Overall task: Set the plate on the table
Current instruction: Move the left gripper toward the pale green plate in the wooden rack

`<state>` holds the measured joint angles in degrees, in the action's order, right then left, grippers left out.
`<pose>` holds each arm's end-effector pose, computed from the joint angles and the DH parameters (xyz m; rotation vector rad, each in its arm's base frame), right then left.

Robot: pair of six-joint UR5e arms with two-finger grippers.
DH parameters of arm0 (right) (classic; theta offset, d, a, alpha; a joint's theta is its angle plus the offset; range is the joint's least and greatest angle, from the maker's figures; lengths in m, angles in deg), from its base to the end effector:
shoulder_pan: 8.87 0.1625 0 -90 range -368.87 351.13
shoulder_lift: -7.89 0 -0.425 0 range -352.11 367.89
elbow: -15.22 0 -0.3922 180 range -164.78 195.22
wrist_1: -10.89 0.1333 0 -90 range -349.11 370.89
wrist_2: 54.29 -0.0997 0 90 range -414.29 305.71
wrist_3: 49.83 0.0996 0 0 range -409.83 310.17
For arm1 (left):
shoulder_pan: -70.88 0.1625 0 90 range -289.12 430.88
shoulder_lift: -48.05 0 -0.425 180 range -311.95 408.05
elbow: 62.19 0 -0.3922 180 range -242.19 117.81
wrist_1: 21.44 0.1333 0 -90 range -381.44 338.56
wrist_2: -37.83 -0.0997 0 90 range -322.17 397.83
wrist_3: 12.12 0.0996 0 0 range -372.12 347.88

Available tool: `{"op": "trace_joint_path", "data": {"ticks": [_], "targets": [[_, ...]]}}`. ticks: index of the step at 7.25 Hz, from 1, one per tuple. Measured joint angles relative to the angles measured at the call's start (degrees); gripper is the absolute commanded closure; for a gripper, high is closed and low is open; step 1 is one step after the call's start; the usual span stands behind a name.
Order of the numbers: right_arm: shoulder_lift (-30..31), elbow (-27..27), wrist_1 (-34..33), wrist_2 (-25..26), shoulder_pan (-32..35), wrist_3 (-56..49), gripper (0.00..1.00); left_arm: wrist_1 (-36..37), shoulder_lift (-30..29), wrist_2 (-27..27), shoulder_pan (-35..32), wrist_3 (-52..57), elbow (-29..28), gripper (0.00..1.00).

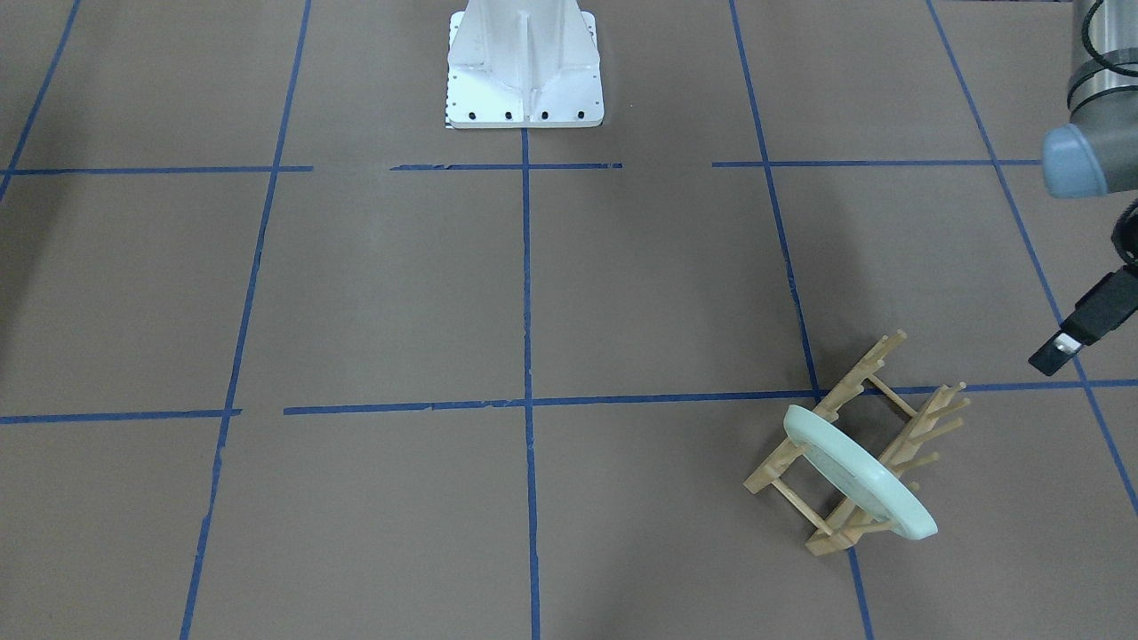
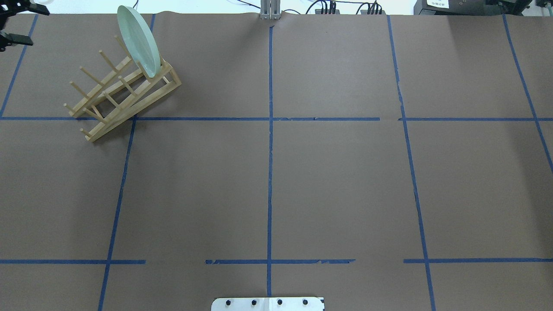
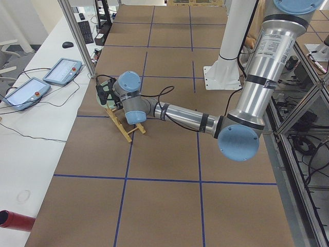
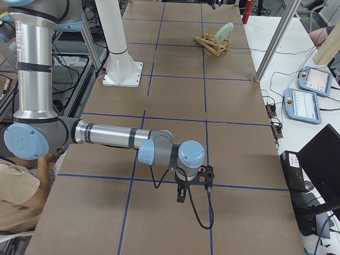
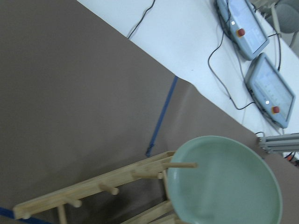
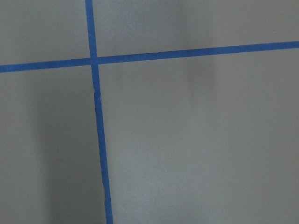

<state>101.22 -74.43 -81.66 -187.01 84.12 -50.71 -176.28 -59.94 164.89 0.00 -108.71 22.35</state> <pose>0.0895 -0.4538 0.6955 -0.0785 -0.7481 0.0756 0.1317 -0.6036 0.4017 0.2344 1.4109 -0.6860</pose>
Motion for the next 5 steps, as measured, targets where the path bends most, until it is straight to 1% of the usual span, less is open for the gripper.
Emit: {"op": "trace_joint_path", "data": {"ticks": [1,2,3,4,5], "targets": [[0.00,0.00,0.00,0.00,0.00,0.00,0.00,-3.02,-3.18,-4.85,3.13,-3.48,-2.59,0.00],[0.01,0.00,0.00,0.00,0.00,0.00,0.00,-4.23,-5.78,-8.75,5.41,-5.59,-4.59,0.03],[0.05,0.00,0.00,0.00,0.00,0.00,0.00,-4.70,-7.18,-11.22,6.56,-6.57,-5.67,0.07],[0.08,0.00,0.00,0.00,0.00,0.00,0.00,-4.86,-7.85,-12.23,7.46,-6.82,-6.53,0.18],[0.08,0.00,0.00,0.00,0.00,0.00,0.00,-4.91,-8.31,-12.57,8.33,-6.88,-7.25,0.18]]}}
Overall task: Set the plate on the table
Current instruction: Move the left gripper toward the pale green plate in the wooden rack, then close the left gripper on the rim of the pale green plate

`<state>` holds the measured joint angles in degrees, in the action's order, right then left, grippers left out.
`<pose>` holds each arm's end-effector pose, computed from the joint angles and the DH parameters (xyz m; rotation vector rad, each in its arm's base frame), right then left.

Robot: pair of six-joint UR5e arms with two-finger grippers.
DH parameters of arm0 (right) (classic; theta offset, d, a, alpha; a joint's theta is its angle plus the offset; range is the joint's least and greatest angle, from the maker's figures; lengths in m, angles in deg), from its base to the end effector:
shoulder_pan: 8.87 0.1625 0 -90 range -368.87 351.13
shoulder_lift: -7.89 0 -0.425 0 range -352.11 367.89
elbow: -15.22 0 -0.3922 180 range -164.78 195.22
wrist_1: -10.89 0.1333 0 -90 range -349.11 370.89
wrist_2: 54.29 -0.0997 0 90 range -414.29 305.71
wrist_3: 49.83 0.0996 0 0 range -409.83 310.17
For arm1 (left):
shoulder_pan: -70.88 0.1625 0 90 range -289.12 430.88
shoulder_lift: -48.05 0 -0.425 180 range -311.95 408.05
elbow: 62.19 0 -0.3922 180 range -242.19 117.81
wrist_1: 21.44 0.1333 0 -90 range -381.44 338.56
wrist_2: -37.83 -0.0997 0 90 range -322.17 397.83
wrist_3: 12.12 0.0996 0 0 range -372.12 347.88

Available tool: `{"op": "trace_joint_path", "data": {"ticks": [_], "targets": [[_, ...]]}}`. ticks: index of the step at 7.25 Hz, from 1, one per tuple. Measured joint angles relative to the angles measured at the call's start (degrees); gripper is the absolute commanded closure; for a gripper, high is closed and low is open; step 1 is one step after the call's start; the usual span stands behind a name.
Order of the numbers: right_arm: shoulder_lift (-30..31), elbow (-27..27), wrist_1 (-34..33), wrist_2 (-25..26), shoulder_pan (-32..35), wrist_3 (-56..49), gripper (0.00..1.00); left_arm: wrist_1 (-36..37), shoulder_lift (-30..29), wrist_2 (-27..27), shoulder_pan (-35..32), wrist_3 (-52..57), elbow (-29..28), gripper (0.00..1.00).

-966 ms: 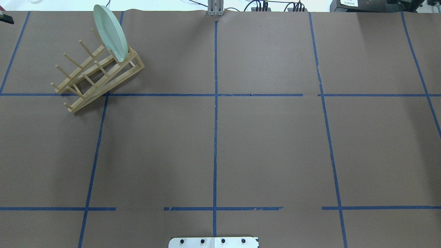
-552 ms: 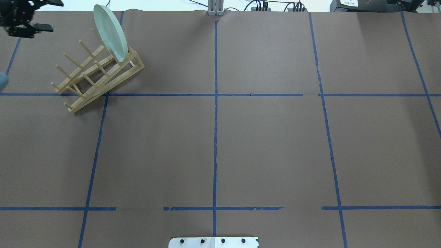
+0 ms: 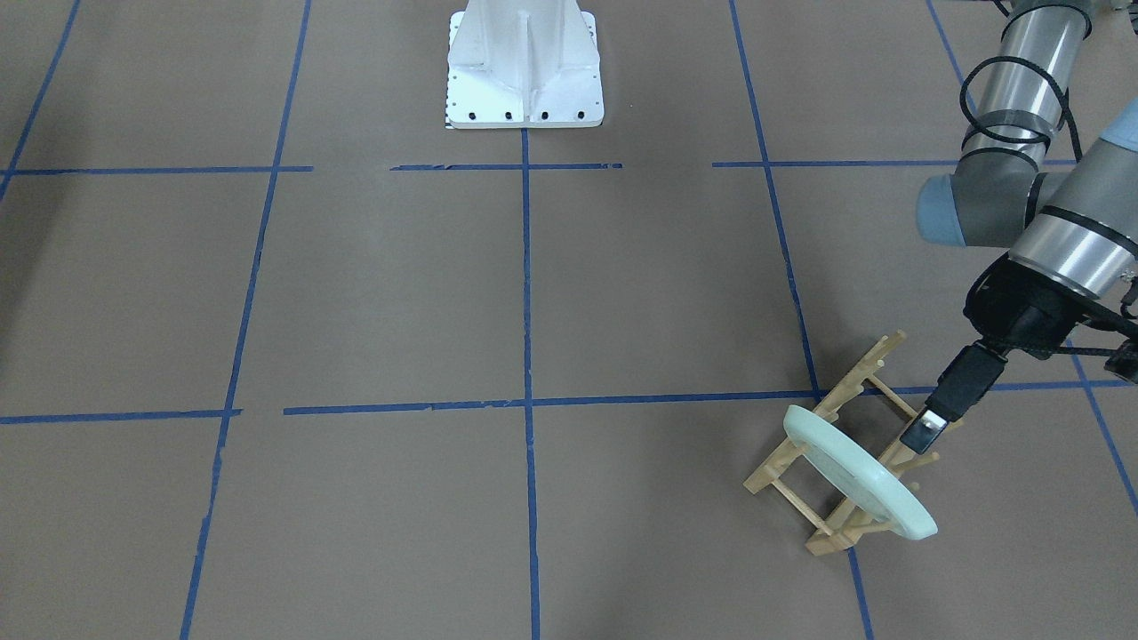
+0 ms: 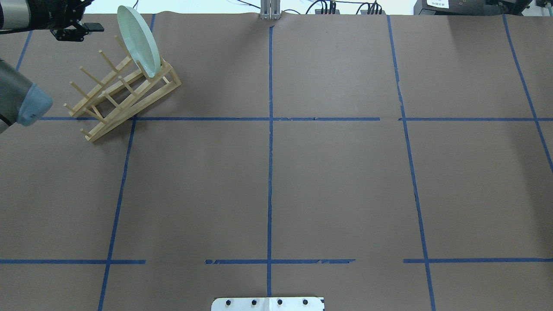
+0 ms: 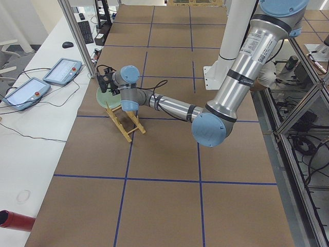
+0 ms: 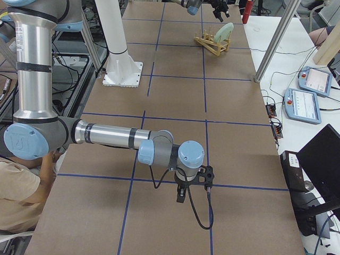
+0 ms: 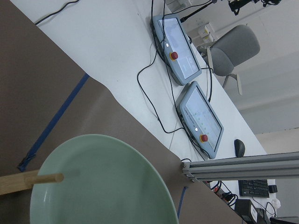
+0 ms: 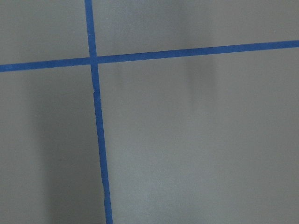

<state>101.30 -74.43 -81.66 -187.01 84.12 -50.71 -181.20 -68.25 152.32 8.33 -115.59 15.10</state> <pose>0.0895 -0.4531 0.6962 -0.0798 -0.7481 0.0761 0.2277 -0.6380 0.3628 0.2844 1.4852 -0.7651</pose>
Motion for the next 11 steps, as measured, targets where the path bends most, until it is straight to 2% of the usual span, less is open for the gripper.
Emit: {"op": "trace_joint_path", "data": {"ticks": [1,4,5,6,7,8,9,11], "targets": [[0.01,0.00,0.00,0.00,0.00,0.00,0.00,-0.02,-0.36,-0.08,0.42,0.14,-0.46,0.29],[-0.04,0.00,0.00,0.00,0.00,0.00,0.00,0.13,-2.27,-0.22,0.77,0.67,-2.41,0.32],[-0.05,0.00,0.00,0.00,0.00,0.00,0.00,0.14,-3.14,-0.30,0.81,0.73,-3.26,0.37],[-0.03,0.00,0.00,0.00,0.00,0.00,0.00,0.15,-3.81,-0.42,0.84,0.77,-3.92,0.49],[0.00,0.00,0.00,0.00,0.00,0.00,0.00,0.15,-4.11,-0.52,0.85,0.82,-4.21,0.68],[-0.01,0.00,0.00,0.00,0.00,0.00,0.00,0.15,-4.23,-0.56,0.85,0.86,-4.32,0.96],[-0.04,0.00,0.00,0.00,0.00,0.00,0.00,0.15,-4.25,-0.56,0.84,0.87,-4.33,1.00],[-0.03,0.00,0.00,0.00,0.00,0.00,0.00,0.18,-4.29,-0.51,0.72,0.66,-4.19,1.00]]}}
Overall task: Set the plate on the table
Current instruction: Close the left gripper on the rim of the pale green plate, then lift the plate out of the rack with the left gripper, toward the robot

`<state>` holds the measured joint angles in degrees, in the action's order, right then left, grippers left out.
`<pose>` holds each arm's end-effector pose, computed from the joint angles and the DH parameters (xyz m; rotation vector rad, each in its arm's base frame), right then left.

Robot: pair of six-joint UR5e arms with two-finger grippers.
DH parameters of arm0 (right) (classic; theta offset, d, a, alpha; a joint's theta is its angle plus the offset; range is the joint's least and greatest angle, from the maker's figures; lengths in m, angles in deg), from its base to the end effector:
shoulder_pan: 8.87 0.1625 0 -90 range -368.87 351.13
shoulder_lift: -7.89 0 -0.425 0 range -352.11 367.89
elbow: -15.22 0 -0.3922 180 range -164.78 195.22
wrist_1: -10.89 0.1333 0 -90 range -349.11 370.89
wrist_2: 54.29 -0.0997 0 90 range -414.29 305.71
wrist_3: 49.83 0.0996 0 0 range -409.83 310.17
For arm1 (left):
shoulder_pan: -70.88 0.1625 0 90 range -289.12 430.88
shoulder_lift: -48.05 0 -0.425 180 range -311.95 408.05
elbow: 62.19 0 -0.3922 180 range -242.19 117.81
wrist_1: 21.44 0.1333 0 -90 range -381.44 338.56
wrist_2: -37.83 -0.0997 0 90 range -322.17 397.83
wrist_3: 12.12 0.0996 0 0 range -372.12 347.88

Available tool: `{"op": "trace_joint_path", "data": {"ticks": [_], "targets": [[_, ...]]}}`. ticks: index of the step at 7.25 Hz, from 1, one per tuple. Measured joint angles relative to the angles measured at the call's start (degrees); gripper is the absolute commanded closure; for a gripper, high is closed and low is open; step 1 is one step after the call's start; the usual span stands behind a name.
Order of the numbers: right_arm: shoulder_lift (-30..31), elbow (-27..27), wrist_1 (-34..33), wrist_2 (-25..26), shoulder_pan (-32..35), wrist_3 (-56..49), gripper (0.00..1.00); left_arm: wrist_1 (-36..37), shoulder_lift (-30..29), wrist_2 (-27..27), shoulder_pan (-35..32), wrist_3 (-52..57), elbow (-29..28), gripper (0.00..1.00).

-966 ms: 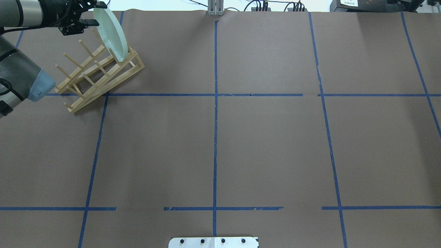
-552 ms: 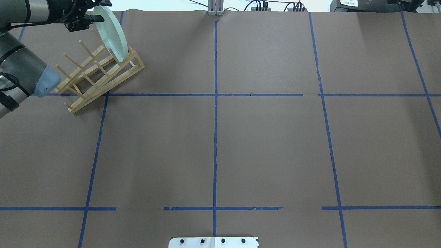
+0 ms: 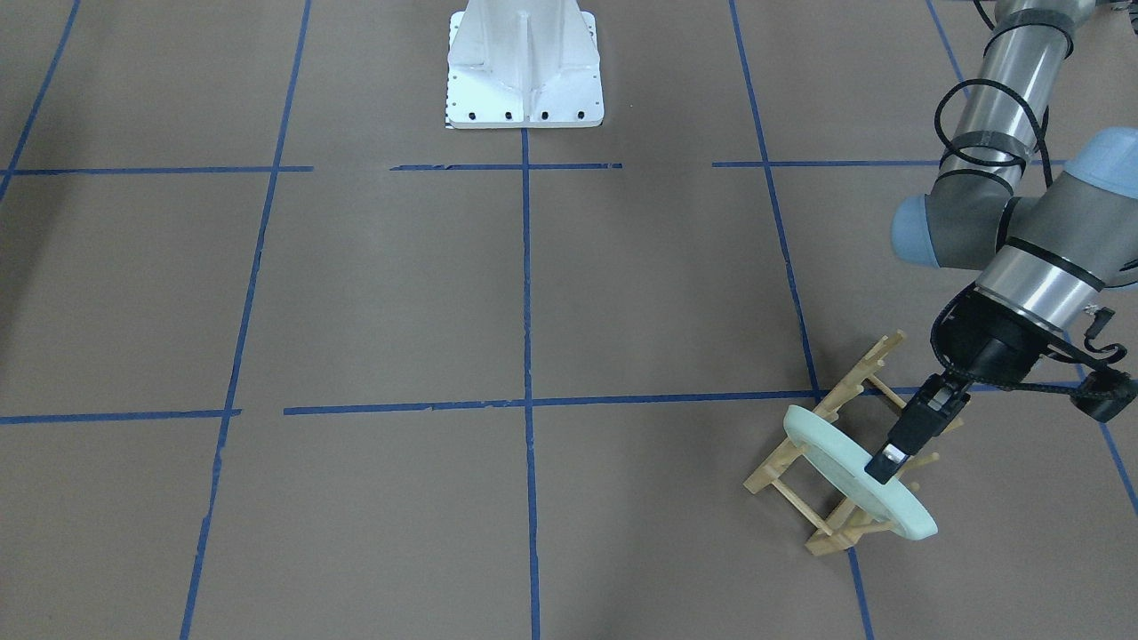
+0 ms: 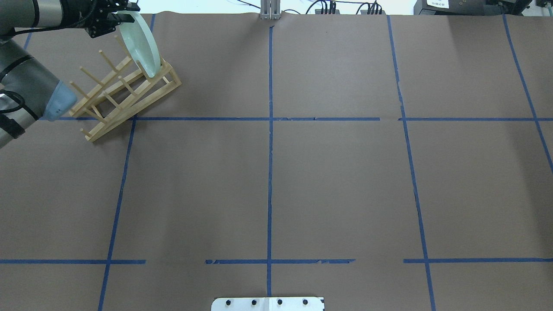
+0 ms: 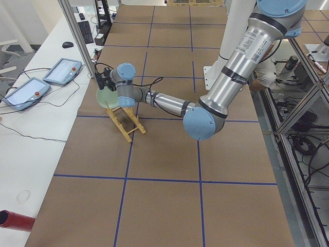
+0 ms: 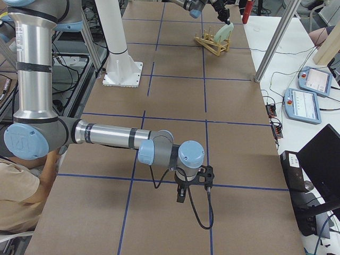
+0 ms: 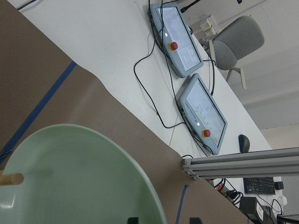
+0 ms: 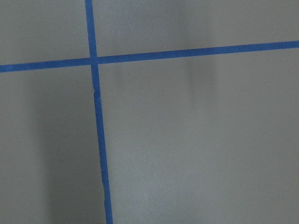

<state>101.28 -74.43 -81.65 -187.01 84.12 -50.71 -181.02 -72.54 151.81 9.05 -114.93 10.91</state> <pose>0.0895 -0.4533 0.6960 -0.0793 -0.7481 0.0759 0.2484 -0.6604 0.3472 0.2898 1.4808 -0.7531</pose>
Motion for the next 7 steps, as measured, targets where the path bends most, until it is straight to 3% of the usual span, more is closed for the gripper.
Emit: {"op": "trace_joint_path", "data": {"ticks": [2,5,7], "targets": [[0.00,0.00,0.00,0.00,0.00,0.00,0.00,0.09,0.02,0.03,-0.37,-1.27,1.72,1.00],[-0.02,0.00,0.00,0.00,0.00,0.00,0.00,1.38,0.14,0.21,-3.31,-7.41,10.57,1.00],[-0.03,0.00,0.00,0.00,0.00,0.00,0.00,14.12,0.05,0.09,-2.68,-11.49,20.48,1.00]]}}
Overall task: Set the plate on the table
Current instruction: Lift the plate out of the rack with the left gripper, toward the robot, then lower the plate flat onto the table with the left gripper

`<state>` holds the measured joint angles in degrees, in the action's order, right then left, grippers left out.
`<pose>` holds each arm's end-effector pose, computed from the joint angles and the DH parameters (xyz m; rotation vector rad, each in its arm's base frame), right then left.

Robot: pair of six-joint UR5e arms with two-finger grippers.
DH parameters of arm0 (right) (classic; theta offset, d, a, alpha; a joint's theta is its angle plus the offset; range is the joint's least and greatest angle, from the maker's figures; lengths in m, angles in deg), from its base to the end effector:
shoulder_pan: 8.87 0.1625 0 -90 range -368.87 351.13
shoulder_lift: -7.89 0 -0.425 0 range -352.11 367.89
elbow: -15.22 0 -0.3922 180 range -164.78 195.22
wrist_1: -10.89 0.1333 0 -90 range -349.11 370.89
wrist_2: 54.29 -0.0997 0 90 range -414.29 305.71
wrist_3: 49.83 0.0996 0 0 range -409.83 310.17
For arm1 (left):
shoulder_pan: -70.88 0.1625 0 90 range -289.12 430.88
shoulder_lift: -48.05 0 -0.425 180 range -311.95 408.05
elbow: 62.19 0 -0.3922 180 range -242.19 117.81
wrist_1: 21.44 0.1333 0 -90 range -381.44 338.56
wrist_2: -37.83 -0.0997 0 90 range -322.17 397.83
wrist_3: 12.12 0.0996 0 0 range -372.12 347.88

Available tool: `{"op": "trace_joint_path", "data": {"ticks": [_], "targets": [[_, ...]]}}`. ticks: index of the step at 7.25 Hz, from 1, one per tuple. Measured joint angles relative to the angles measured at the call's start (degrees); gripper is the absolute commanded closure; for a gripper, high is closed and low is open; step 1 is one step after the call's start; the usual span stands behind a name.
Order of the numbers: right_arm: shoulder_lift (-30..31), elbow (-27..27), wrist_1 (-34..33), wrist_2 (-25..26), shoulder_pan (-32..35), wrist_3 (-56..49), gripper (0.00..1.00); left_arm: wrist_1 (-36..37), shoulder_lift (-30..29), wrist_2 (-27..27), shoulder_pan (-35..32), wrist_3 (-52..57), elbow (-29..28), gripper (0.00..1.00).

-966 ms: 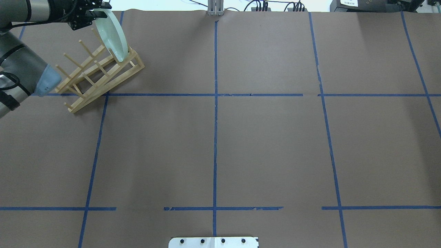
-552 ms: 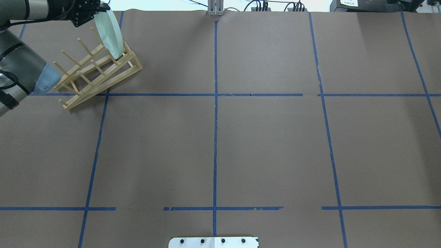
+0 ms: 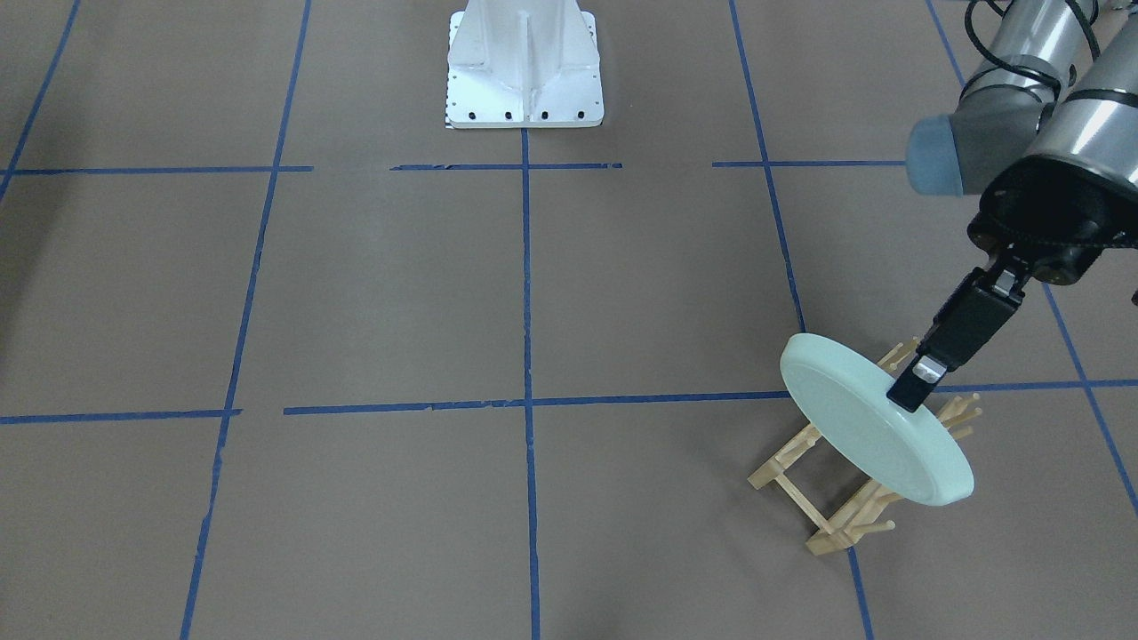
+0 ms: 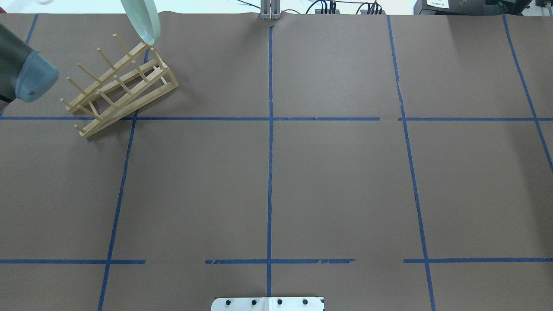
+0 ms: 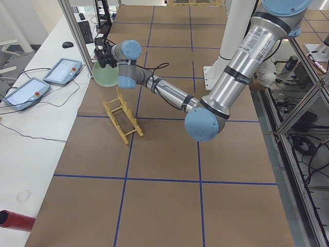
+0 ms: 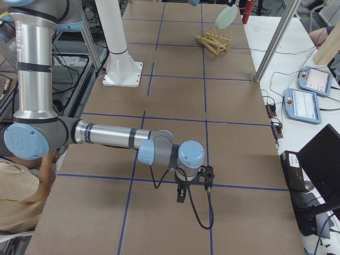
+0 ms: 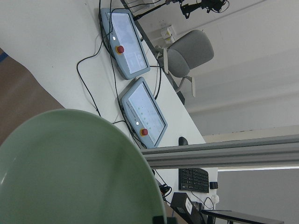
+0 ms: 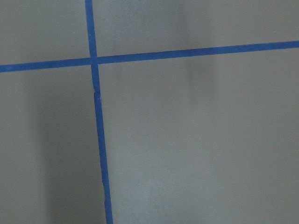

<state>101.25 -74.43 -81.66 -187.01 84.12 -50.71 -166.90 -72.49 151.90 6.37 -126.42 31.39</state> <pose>0.0895 -0.4535 0.6958 -0.0790 -0.7481 0.0758 0.1885 -0.6107 0.2095 0.2270 1.6188 -0.8831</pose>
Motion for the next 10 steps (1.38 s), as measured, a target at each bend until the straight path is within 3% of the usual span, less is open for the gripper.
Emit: {"op": "trace_joint_path", "data": {"ticks": [2,5,7,10], "targets": [[0.01,0.00,0.00,0.00,0.00,0.00,0.00,22.19,-2.10,-1.43,7.55,-0.71,9.87,1.00],[0.00,0.00,0.00,0.00,0.00,0.00,0.00,55.29,-8.54,-7.41,24.19,2.41,13.25,1.00],[0.02,0.00,0.00,0.00,0.00,0.00,0.00,70.53,-10.83,-8.69,31.72,9.25,9.18,1.00],[-0.01,0.00,0.00,0.00,0.00,0.00,0.00,75.76,-17.57,-8.96,37.08,17.20,-6.32,1.00]]}}
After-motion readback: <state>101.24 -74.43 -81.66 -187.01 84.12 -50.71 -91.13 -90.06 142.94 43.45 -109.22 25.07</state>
